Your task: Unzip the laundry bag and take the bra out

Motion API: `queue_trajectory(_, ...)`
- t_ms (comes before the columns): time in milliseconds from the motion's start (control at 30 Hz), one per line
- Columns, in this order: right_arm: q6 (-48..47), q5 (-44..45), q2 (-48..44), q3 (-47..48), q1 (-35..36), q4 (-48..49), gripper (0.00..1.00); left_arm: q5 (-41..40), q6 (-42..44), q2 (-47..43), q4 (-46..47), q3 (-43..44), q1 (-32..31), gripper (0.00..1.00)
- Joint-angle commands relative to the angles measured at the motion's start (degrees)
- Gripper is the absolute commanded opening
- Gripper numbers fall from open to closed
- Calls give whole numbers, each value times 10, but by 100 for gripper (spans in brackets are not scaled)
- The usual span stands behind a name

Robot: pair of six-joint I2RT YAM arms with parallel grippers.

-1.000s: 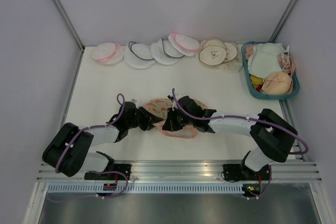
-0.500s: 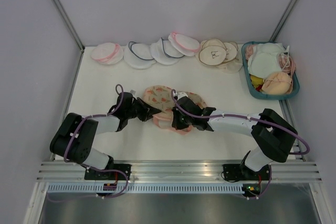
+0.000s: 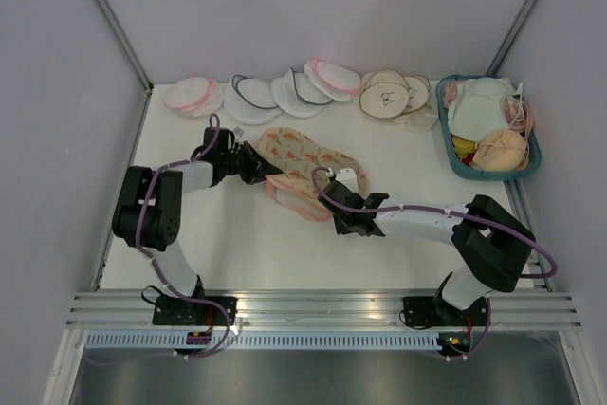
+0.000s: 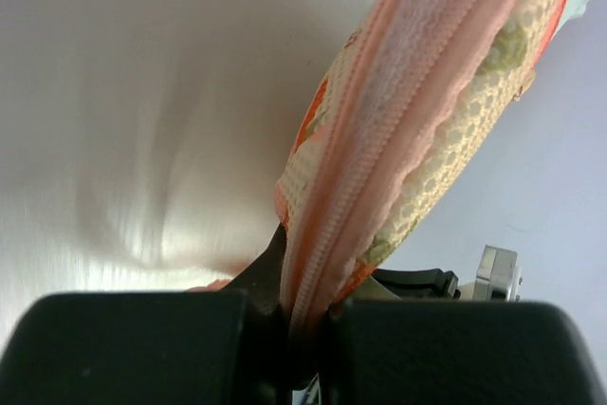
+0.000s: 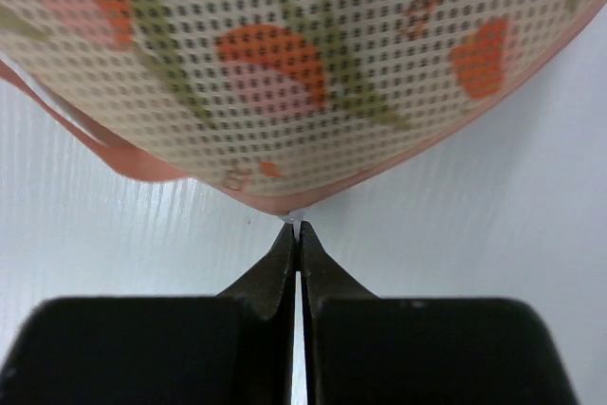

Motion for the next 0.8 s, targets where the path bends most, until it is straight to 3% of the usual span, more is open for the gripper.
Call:
queue_trajectory(0,-7,67,-2,13,-1,-103,1,14,133,38,-70,146,40,2)
queue_trajectory(100,-12,53,-14,8,-1,-96,0,29,159,91,-92,224,39,8)
queue_trajectory(167,-16,38,-22,5,0,-85,0,70,168,135,-92,275,28,39)
queue_trajectory(200,-17,28,-23,6,-1,-81,0,81,174,150,-116,292,22,81)
queue_trajectory(233,-18,21,-24,6,0,-78,0,70,180,164,-137,308,15,99)
queue_trajectory(400,-23,0,-35,5,-1,-61,1,0,190,119,-155,280,-16,99)
queue_trajectory(600,-40,-59,-42,0,-1,-16,0,-78,128,-35,-119,117,-51,99)
queue_trajectory(767,-52,-213,-72,-28,-1,111,0,-101,50,-142,-69,-52,-106,99)
